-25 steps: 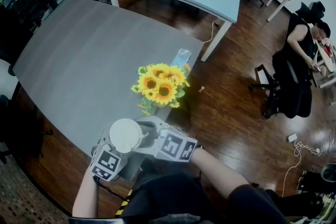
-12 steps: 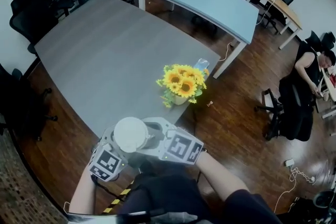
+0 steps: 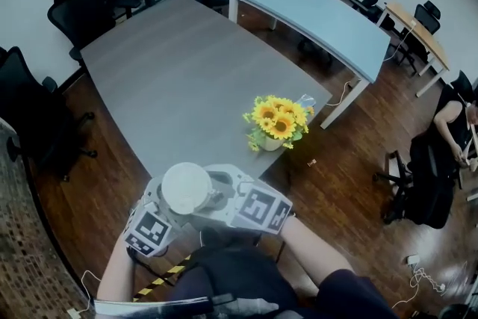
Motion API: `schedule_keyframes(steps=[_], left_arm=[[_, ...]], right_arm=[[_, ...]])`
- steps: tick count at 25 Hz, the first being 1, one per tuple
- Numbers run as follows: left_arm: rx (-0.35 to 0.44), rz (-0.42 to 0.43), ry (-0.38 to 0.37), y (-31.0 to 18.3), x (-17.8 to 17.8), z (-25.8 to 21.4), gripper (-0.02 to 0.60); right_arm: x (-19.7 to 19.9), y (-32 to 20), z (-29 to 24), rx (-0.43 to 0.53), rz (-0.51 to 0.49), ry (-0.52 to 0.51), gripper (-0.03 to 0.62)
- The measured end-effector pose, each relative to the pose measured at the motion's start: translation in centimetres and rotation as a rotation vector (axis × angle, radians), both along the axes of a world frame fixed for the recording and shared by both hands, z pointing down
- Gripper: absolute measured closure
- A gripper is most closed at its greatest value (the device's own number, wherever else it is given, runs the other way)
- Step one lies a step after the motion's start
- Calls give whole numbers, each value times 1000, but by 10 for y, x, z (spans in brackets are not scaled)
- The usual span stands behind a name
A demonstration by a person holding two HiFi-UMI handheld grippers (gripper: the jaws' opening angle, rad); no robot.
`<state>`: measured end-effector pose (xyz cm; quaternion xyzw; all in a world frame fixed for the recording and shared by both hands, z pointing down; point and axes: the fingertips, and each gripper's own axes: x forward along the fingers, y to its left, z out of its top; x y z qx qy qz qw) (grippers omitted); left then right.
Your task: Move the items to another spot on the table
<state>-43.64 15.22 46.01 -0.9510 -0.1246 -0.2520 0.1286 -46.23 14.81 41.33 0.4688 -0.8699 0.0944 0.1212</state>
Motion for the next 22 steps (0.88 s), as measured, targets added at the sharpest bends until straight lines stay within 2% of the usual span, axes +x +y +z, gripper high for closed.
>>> schedule_keyframes(steps=[4, 10, 19, 22], left_arm=[[8, -66, -6, 9, -8, -8, 204], [-51, -186, -34, 32, -25, -11, 204], [-51, -371, -118, 41, -71, 8, 204], [-46, -418, -120, 38, -87, 4, 204]], right_arm=[[-8, 11, -8, 26, -54, -3, 240], [-24, 34, -14, 27, -139, -48, 240], [-68, 47, 3, -5, -315, -64, 243], [-84, 47, 0, -1, -361, -60, 243]])
